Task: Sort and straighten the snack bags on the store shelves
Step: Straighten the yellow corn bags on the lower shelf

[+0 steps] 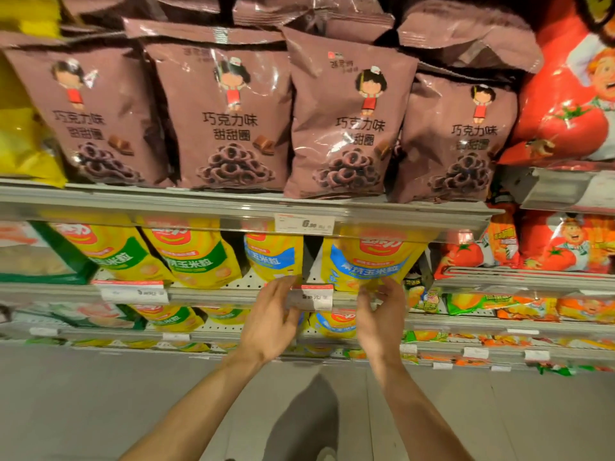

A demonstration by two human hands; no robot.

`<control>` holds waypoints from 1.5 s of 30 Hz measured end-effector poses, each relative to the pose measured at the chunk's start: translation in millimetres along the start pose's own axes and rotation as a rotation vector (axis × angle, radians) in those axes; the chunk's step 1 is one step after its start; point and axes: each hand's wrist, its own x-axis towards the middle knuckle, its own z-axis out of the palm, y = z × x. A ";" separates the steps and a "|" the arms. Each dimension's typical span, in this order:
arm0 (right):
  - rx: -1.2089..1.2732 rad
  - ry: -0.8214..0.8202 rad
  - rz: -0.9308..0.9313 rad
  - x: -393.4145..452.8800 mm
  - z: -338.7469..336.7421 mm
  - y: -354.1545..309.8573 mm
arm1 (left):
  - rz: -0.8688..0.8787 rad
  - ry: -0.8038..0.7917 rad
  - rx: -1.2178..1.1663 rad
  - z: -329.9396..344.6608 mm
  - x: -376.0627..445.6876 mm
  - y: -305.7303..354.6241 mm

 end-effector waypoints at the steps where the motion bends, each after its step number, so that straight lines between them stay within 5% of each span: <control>1: -0.001 -0.011 0.003 -7.2 8.0 -6.8 | 0.025 0.012 0.070 -11.0 -1.8 -9.5; 11: -0.219 -0.424 -0.087 -7.9 75.9 -65.6 | 0.337 0.033 0.763 -118.1 10.6 -53.4; 16: -0.156 -0.515 0.034 11.1 93.6 -93.0 | 0.384 -0.003 0.928 -143.9 8.1 -59.0; 29: 0.069 -0.357 0.173 22.4 99.4 -104.5 | 0.465 0.008 1.004 -161.5 0.1 -73.8; 45: 0.046 -0.338 0.142 9.5 89.3 -90.0 | 0.278 0.090 0.811 -154.5 -6.1 -64.6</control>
